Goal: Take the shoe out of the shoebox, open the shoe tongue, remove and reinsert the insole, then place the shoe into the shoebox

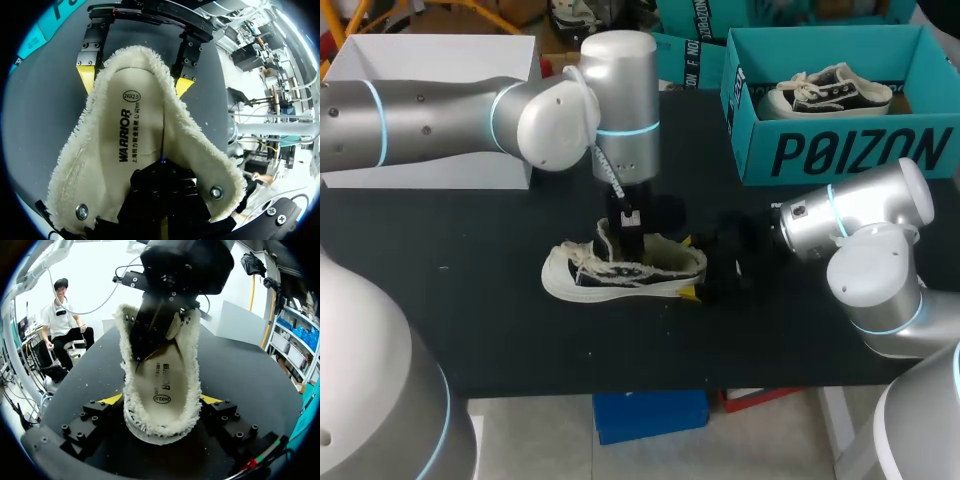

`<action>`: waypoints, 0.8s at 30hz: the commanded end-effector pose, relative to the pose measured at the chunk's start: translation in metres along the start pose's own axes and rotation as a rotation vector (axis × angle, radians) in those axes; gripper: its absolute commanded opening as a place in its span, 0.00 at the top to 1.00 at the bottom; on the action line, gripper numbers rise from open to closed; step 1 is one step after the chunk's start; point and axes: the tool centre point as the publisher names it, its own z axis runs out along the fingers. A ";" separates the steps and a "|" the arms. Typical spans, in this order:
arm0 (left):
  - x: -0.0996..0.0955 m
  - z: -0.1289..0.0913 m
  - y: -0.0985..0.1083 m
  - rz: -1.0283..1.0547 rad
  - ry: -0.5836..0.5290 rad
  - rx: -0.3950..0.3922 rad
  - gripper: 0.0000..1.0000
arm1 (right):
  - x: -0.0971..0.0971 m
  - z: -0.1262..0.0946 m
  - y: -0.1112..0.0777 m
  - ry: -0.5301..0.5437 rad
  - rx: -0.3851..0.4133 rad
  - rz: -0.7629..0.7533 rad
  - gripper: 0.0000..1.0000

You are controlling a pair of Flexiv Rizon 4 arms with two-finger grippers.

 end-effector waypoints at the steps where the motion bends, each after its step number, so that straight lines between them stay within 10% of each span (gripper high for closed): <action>1: 0.003 0.011 0.001 0.000 -0.007 0.012 1.00 | 0.000 0.002 -0.003 -0.001 0.001 0.002 1.00; 6: 0.001 0.009 0.001 0.009 -0.011 0.025 1.00 | 0.000 0.002 -0.003 -0.001 0.001 0.002 1.00; 8: -0.001 0.008 0.001 0.011 -0.012 0.028 0.73 | 0.000 0.002 -0.003 -0.001 0.001 0.002 1.00; 24: -0.008 -0.003 0.001 0.028 -0.193 -0.046 0.85 | 0.000 0.002 -0.003 -0.001 0.001 0.002 1.00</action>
